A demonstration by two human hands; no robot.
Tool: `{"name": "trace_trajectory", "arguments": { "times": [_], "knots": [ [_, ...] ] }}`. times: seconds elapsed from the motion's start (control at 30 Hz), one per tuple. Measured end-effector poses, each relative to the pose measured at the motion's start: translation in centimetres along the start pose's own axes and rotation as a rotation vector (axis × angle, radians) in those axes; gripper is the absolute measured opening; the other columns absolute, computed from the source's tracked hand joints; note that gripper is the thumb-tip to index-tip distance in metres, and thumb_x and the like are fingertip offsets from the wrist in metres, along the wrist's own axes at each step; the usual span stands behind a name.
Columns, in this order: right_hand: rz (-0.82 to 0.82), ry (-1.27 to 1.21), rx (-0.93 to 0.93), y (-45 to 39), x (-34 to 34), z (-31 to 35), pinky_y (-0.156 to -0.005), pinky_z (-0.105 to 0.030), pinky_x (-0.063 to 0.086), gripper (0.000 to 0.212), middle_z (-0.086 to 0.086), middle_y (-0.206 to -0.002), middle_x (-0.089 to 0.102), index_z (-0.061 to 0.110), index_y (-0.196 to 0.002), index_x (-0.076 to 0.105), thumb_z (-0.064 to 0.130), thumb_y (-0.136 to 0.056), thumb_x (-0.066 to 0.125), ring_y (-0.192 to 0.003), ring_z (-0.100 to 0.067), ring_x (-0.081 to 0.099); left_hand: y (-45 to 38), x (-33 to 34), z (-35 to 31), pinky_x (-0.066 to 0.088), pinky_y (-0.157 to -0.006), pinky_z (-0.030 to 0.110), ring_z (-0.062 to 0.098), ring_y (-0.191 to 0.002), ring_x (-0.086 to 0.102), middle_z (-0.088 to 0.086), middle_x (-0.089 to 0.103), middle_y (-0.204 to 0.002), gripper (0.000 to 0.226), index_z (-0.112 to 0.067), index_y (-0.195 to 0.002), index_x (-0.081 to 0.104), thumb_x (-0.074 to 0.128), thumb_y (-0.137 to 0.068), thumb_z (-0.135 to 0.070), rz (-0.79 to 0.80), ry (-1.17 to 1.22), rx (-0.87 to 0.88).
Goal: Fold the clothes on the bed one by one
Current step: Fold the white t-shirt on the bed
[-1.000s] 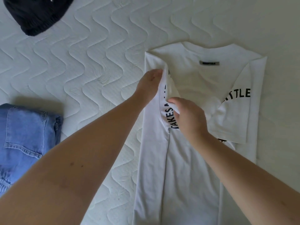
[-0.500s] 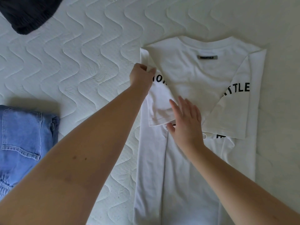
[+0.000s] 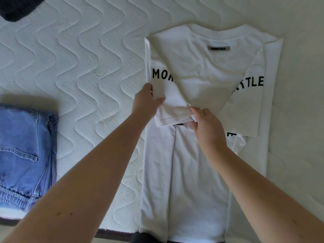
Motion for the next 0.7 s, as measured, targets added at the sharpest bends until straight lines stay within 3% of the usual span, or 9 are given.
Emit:
{"name": "trace_trajectory", "arguments": {
  "times": [0.13,0.27,0.37,0.43,0.53,0.6,0.7],
  "knots": [
    [-0.043,0.120,0.037,0.9,-0.7,-1.4,-0.066,-0.042,0.043,0.024,-0.015,-0.082,0.063,0.007,-0.109,0.067,0.006,-0.085,0.065,-0.076,-0.038,0.059,0.8,0.2,0.0,0.040,-0.057,0.014,0.014,-0.082,0.060,-0.012,0.058,-0.089,0.039,-0.016,-0.115,0.051,0.073,-0.086,-0.029,-0.052,0.029,0.020],
    [-0.177,0.235,0.142,1.0,-2.6,-2.4,-0.072,-0.041,0.033,0.009,-0.011,-0.082,0.063,0.014,-0.091,0.069,0.012,-0.084,0.064,-0.084,-0.035,0.055,1.4,0.2,-0.3,0.047,-0.076,0.029,0.024,-0.099,0.063,0.002,0.064,-0.108,0.054,-0.012,-0.126,0.044,0.075,-0.085,-0.028,-0.088,0.007,0.031],
    [-0.187,0.183,0.230,1.0,-2.7,-2.8,-0.076,-0.040,0.029,0.018,-0.010,-0.094,0.061,0.015,-0.096,0.066,0.010,-0.080,0.062,-0.092,-0.035,0.053,2.6,-0.7,-1.5,0.044,-0.096,0.038,0.029,-0.114,0.053,0.011,0.052,-0.126,0.060,-0.012,-0.134,0.042,0.073,-0.086,-0.030,-0.252,-0.214,0.145],
    [-0.191,0.118,0.220,0.8,-2.4,-2.3,-0.079,-0.040,0.033,0.030,-0.010,-0.103,0.061,0.014,-0.108,0.063,0.010,-0.079,0.061,-0.097,-0.036,0.053,3.5,-0.7,-2.8,0.040,-0.097,0.039,0.029,-0.114,0.049,0.011,0.049,-0.126,0.053,-0.015,-0.134,0.047,0.069,-0.088,-0.028,-0.329,-0.351,0.270],
    [-0.055,-0.031,0.199,0.2,-0.4,-1.7,-0.089,-0.040,0.034,0.058,-0.007,-0.126,0.055,0.015,-0.135,0.051,0.015,-0.078,0.063,-0.113,-0.033,0.049,4.3,1.0,-4.4,0.041,-0.094,0.042,0.030,-0.112,0.051,0.010,0.052,-0.125,0.042,-0.018,-0.130,0.055,0.066,-0.089,-0.020,-0.297,-0.462,0.454],
    [0.023,-0.015,0.177,-0.1,0.7,-1.6,-0.094,-0.041,0.033,0.071,-0.005,-0.133,0.049,0.019,-0.144,0.041,0.021,-0.077,0.066,-0.119,-0.030,0.044,4.2,2.4,-5.1,0.038,-0.097,0.043,0.030,-0.121,0.049,0.008,0.052,-0.133,0.042,-0.024,-0.131,0.058,0.063,-0.090,-0.018,-0.232,-0.536,0.562],
    [0.024,0.097,0.119,-0.6,1.0,-1.5,-0.091,-0.041,0.033,0.068,-0.007,-0.127,0.050,0.022,-0.145,0.042,0.027,-0.081,0.066,-0.115,-0.031,0.046,3.8,4.4,-6.6,0.032,-0.104,0.044,0.027,-0.136,0.041,0.004,0.047,-0.145,0.036,-0.031,-0.126,0.063,0.058,-0.091,-0.024,-0.107,-0.689,0.795]
  ]
}}
Point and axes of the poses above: each hand's wrist, its own y-axis away from the middle knuckle, its own x-axis out of the palm, z = x × y, the point moved 9 cm from there along -y, towards the middle knuckle
